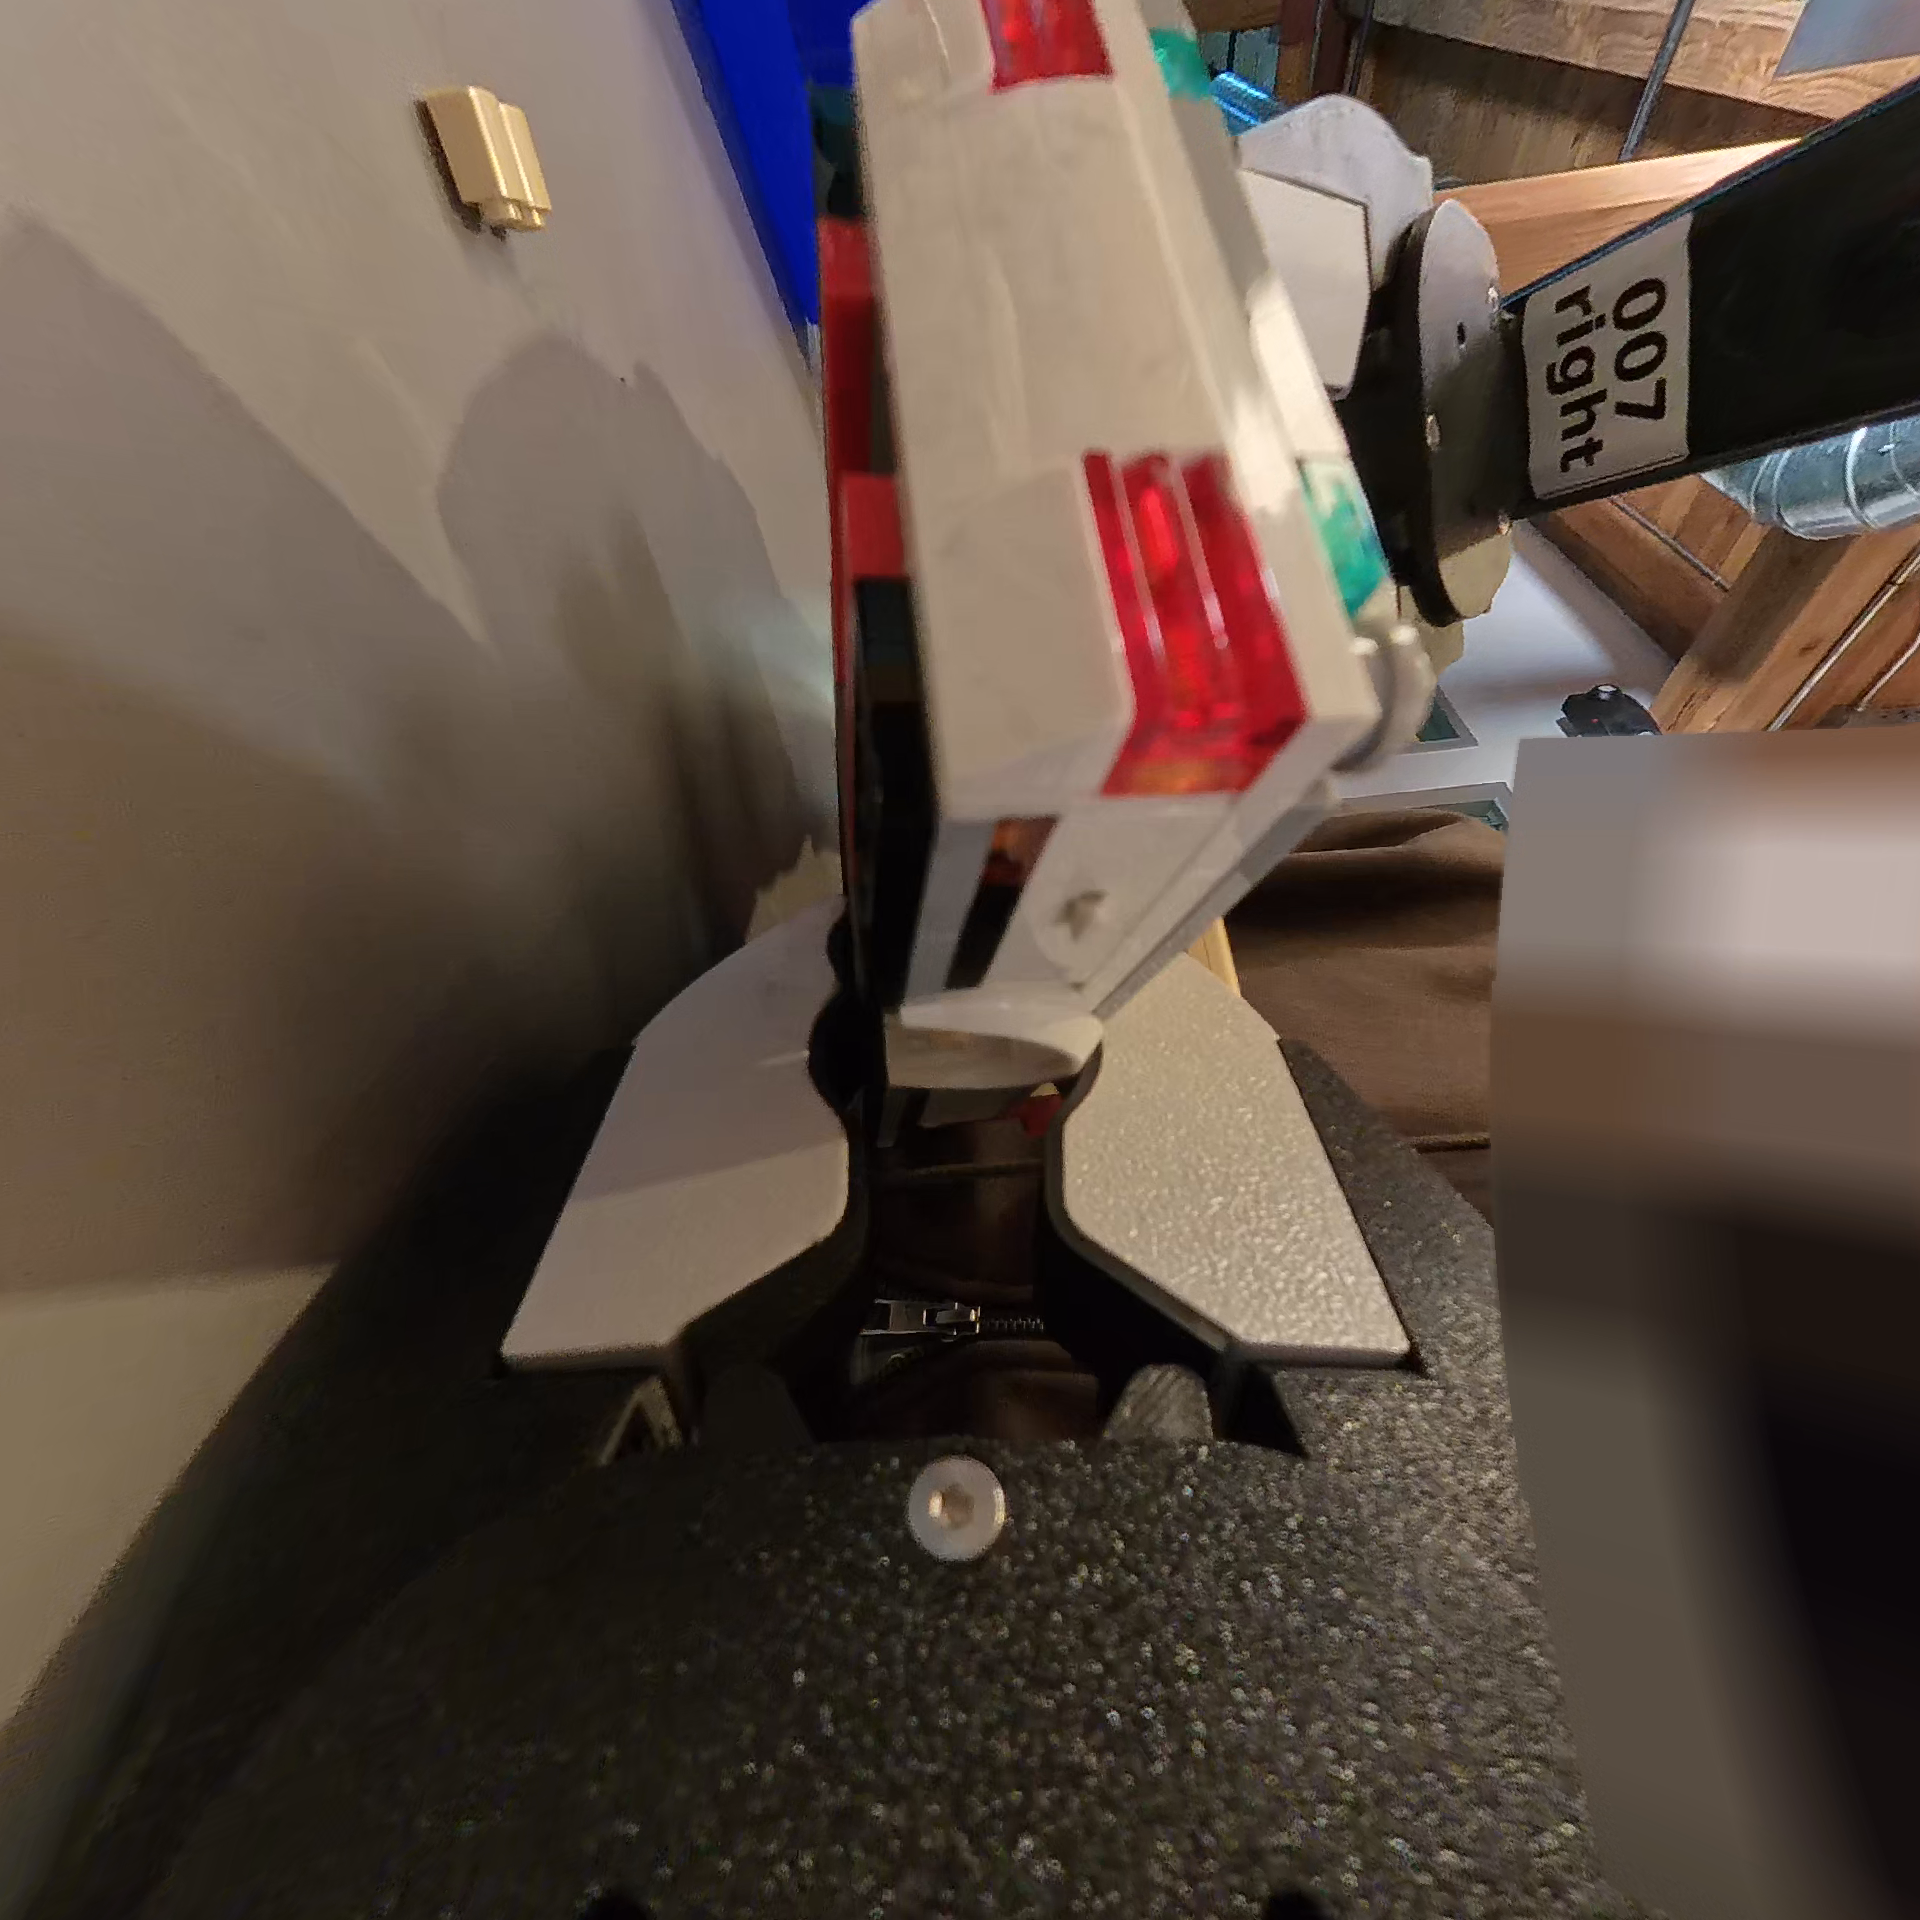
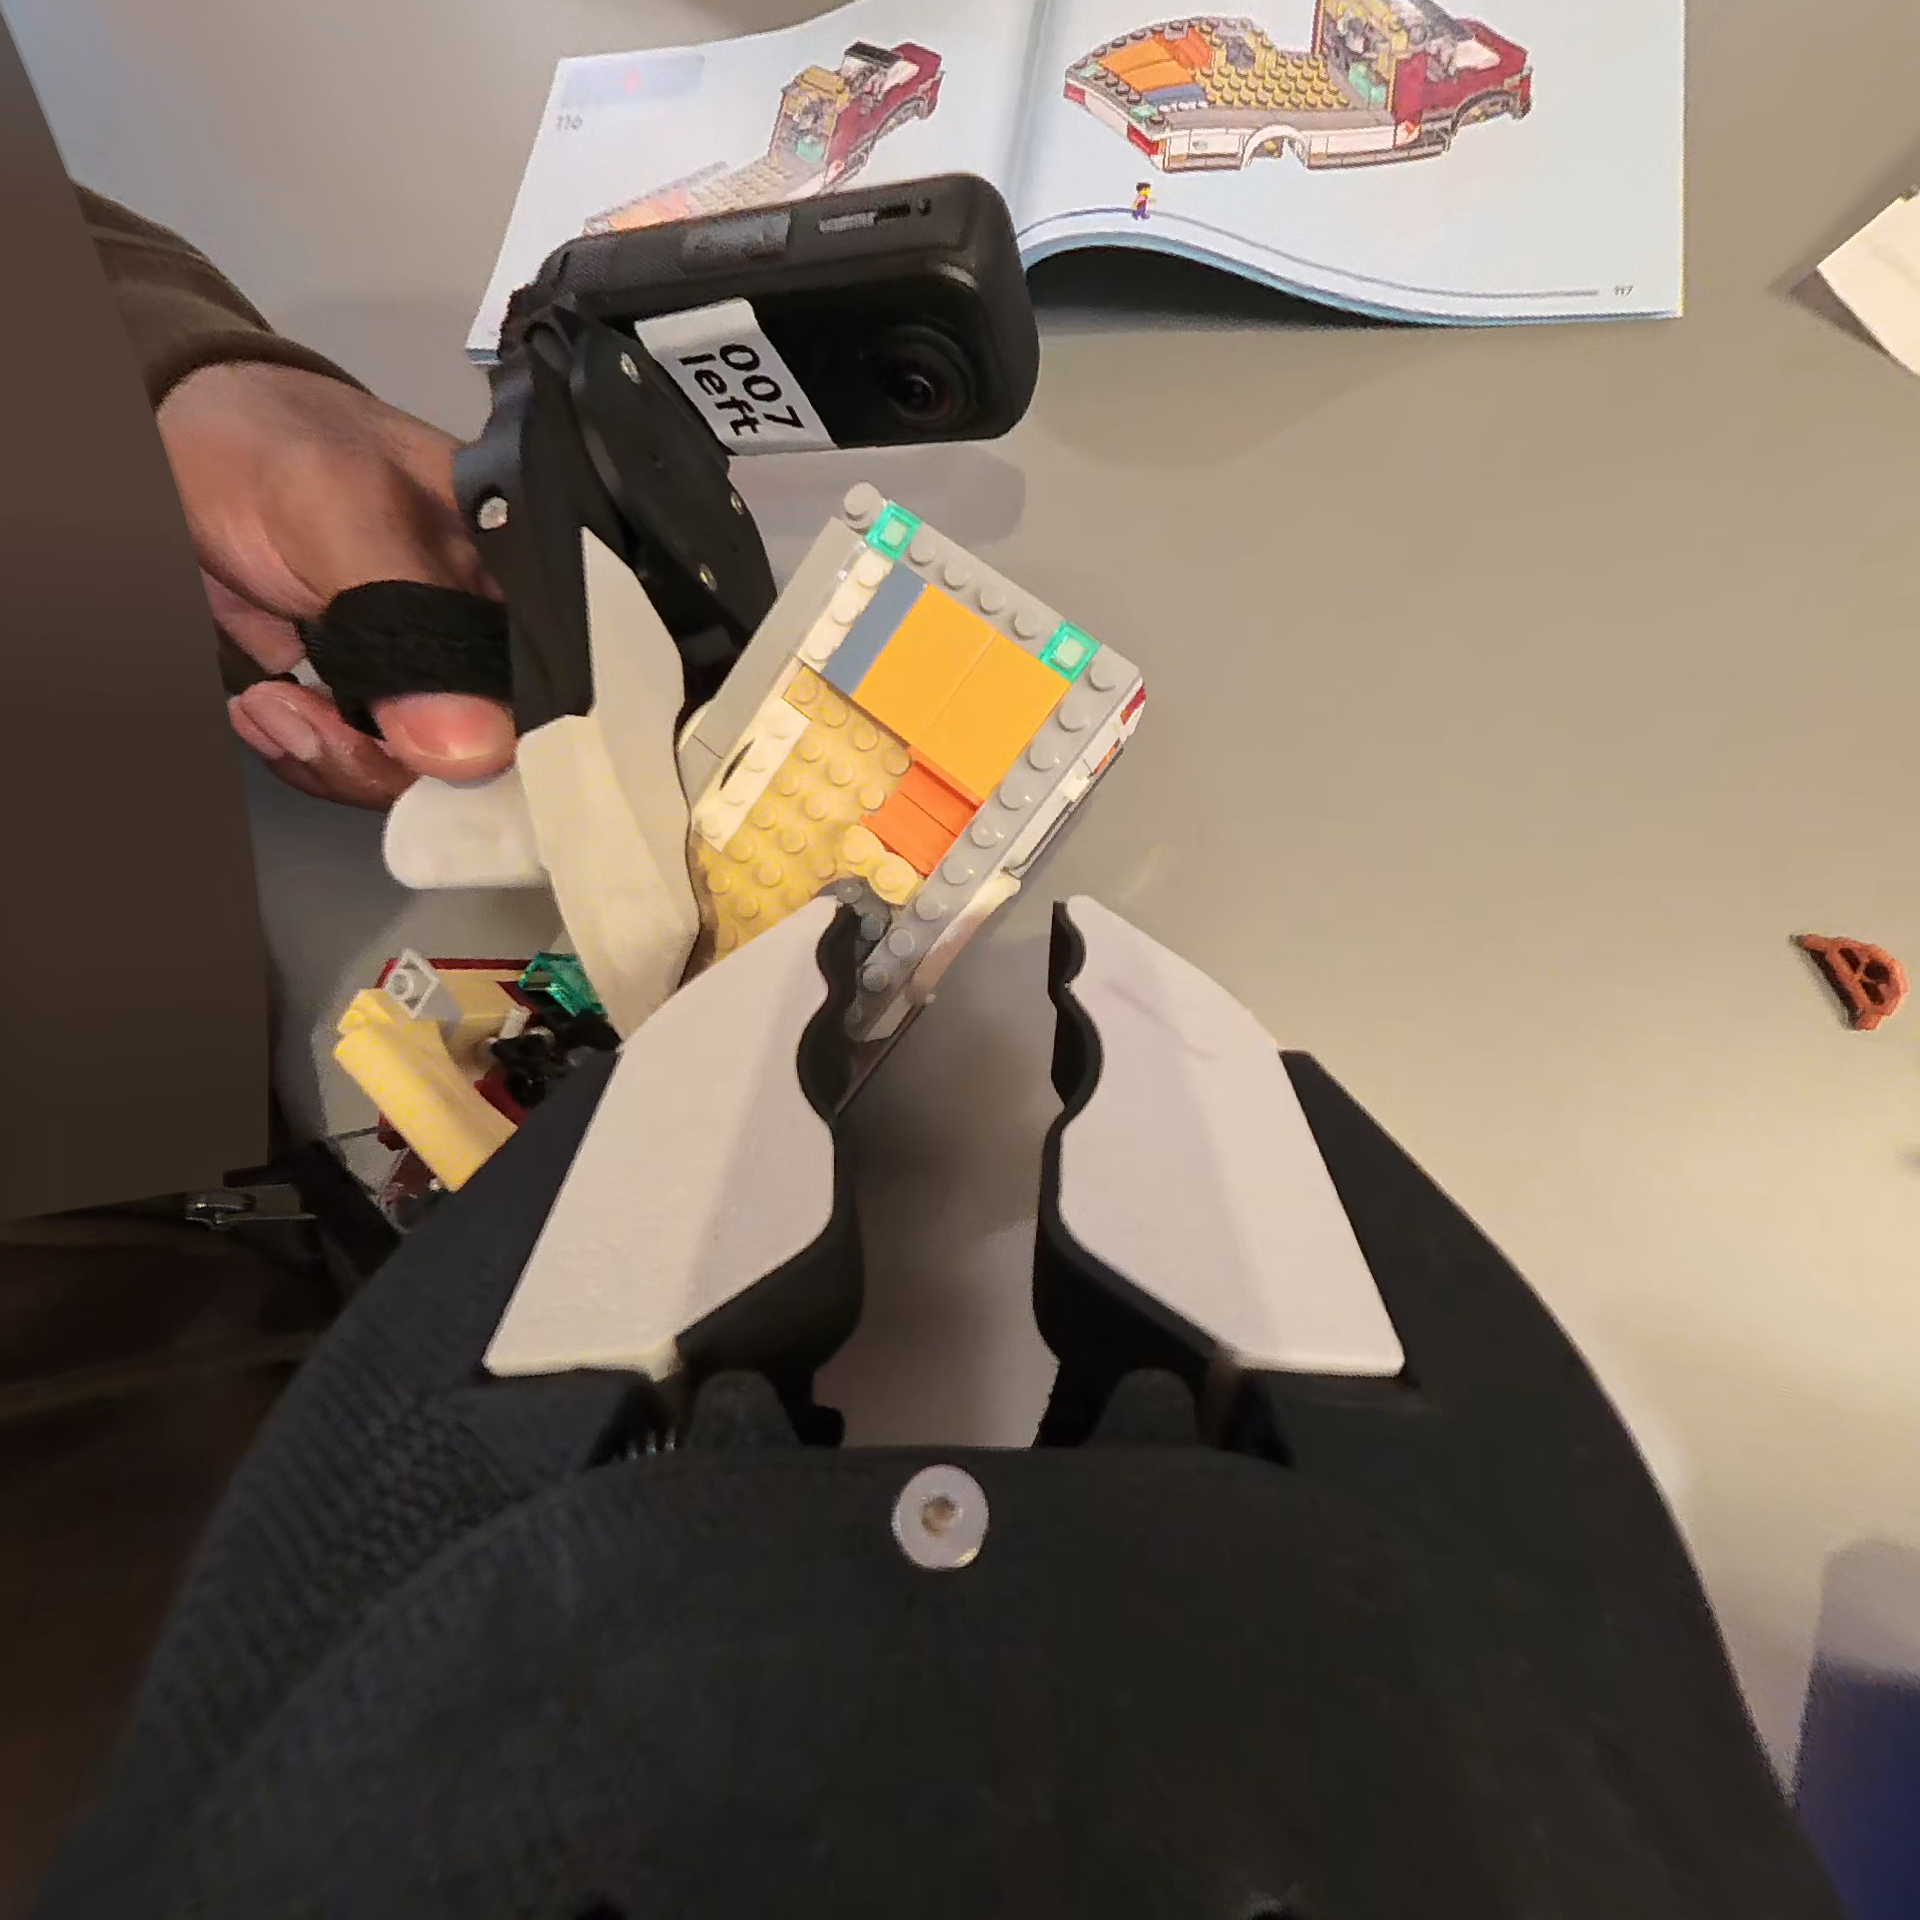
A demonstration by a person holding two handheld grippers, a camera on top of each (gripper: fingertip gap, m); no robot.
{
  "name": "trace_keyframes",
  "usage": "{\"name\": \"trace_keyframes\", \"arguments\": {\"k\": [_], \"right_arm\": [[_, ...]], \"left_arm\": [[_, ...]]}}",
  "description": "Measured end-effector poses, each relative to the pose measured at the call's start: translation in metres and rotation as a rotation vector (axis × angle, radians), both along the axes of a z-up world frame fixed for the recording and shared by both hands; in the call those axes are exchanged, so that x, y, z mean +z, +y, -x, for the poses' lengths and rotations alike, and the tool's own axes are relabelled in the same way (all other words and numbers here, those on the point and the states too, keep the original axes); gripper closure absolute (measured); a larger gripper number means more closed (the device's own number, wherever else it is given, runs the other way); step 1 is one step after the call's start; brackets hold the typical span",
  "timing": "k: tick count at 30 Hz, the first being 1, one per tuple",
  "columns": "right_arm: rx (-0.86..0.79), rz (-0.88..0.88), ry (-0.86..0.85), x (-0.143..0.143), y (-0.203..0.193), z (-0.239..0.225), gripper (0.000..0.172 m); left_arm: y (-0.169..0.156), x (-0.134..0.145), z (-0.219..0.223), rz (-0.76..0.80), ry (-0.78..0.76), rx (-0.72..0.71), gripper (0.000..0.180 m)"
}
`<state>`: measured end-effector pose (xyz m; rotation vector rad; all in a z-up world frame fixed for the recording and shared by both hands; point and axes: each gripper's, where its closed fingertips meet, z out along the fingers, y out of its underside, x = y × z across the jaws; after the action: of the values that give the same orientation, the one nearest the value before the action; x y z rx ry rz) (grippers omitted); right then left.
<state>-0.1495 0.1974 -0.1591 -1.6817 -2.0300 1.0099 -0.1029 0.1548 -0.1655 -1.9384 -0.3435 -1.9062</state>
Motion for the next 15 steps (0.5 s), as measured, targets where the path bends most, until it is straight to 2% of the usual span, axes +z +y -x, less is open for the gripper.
{"name": "trace_keyframes", "arguments": {"k": [5,15], "right_arm": [[0.003,0.011,0.022,0.0065,-0.0011,-0.0002,0.136],[-0.016,-0.025,-0.001,0.0013,0.0023,-0.0043,0.136]], "left_arm": [[0.0001,-0.0001,0.0003,0.002,-0.001,0.001,0.147],[0.0004,0.0027,0.0004,0.011,-0.038,0.005,0.148]]}}
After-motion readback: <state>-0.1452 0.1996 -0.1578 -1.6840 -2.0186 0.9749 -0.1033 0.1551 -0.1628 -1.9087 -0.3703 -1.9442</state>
